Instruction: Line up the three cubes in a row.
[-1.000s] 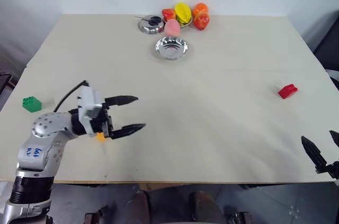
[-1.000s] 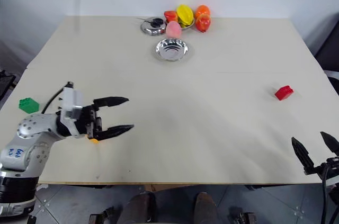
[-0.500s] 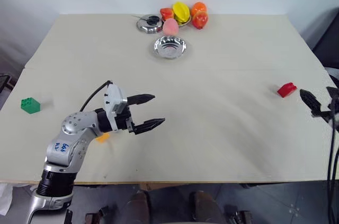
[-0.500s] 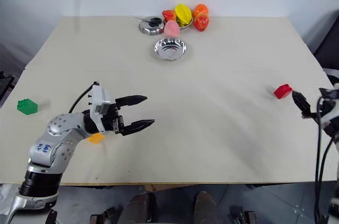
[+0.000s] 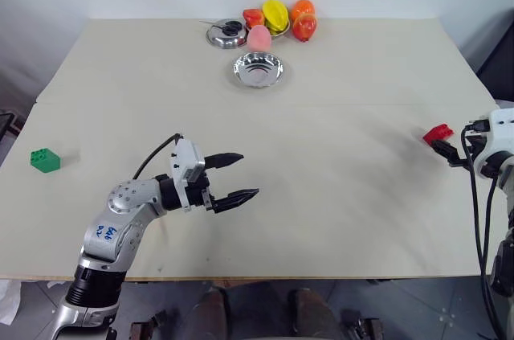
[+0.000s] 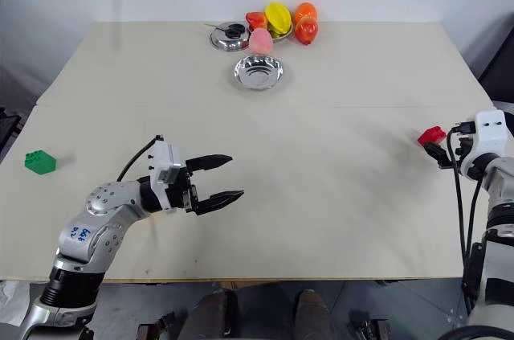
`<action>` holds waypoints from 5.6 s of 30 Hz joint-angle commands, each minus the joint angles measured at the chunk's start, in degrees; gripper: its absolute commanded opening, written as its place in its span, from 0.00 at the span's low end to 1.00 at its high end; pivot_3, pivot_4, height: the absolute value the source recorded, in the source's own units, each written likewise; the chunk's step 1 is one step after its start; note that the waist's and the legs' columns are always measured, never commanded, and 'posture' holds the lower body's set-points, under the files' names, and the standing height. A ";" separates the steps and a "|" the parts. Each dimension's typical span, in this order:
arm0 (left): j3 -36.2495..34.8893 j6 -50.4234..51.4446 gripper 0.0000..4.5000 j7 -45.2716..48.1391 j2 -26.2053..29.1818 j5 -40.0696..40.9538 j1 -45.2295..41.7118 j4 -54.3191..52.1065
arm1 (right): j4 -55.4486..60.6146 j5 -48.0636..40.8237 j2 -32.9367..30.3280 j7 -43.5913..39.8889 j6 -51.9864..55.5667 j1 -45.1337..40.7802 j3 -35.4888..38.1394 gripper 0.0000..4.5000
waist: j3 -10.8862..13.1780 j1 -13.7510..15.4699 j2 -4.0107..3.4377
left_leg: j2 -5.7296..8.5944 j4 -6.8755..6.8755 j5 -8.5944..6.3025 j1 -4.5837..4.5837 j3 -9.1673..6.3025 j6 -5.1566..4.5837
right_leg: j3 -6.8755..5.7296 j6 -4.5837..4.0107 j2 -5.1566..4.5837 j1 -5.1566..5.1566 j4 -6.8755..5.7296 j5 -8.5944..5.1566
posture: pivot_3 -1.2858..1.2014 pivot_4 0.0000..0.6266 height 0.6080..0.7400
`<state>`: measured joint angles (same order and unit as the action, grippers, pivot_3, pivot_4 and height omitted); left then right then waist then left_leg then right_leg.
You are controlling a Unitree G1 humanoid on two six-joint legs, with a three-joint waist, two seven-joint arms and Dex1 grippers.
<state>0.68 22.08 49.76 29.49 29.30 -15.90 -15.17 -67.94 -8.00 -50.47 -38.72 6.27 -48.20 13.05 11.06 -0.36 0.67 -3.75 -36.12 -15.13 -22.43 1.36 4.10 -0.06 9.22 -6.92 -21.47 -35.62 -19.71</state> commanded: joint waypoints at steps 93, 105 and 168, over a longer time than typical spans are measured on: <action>-48.05 -21.98 1.00 23.27 23.60 1.75 33.07 34.73 | 64.38 -34.46 1.89 -53.78 -6.13 27.38 -14.12 0.99 | 0.00 -0.87 0.33 | -0.22 -0.05 -0.45 0.23 0.32 -0.33 | 0.33 -0.09 0.14 -0.11 -0.19 0.00 | 0.52 0.24 1.00; -40.96 -18.37 1.00 15.65 6.79 4.20 41.56 11.06 | 56.19 -31.57 -4.48 -53.55 -11.46 32.91 -6.83 0.99 | -0.02 -1.07 0.36 | -0.28 -0.08 -0.69 0.26 0.50 -0.43 | 0.43 -0.16 0.14 -0.08 -0.09 0.00 | 0.52 0.24 1.00; -45.44 -10.39 1.00 -41.06 5.66 0.20 12.00 27.56 | 70.73 -35.02 13.00 -41.42 0.08 31.57 -2.11 0.99 | -0.25 0.10 0.73 | -0.74 -0.99 -1.23 0.28 0.77 -0.38 | 0.41 -0.21 0.42 -0.03 -0.28 0.13 | 0.52 0.24 1.00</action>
<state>-44.70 11.53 8.89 33.99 30.24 -3.44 12.04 0.85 -42.11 -37.83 -80.77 6.39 -16.76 9.52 10.81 -0.26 1.40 -4.49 -37.11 -16.37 -22.15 2.17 3.75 0.36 9.01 -6.51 -21.51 -35.90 -19.59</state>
